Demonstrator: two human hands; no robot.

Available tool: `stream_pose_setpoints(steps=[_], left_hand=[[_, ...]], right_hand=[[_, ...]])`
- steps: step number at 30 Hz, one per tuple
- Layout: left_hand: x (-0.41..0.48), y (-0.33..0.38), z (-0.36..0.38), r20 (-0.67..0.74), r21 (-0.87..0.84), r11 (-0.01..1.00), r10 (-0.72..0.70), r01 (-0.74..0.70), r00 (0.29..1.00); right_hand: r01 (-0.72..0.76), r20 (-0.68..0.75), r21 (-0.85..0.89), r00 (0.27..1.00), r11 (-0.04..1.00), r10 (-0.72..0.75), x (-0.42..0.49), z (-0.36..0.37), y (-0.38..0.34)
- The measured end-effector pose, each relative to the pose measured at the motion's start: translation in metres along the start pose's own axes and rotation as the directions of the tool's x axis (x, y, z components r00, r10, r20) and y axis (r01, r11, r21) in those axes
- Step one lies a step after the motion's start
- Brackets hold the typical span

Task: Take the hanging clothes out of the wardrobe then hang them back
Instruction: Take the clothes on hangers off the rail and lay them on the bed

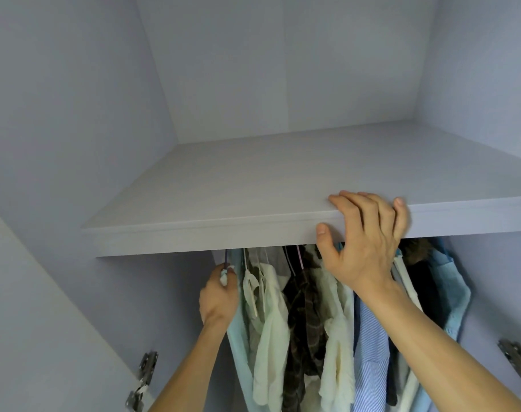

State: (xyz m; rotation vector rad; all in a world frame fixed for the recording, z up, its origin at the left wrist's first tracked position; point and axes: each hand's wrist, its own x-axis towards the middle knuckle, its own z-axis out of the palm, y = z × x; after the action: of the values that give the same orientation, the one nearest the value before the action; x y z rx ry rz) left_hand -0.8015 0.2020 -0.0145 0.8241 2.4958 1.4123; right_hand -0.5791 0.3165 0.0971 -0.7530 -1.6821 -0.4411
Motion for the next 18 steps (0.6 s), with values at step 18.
stream_pose_setpoints(steps=[18], left_hand=[[-0.131, -0.089, -0.094, -0.015, -0.124, 0.981, -0.152, 0.149, 0.988]], right_hand=[[-0.234, 0.595, 0.506, 0.791, 0.83, -0.14, -0.126, -0.031, -0.076]])
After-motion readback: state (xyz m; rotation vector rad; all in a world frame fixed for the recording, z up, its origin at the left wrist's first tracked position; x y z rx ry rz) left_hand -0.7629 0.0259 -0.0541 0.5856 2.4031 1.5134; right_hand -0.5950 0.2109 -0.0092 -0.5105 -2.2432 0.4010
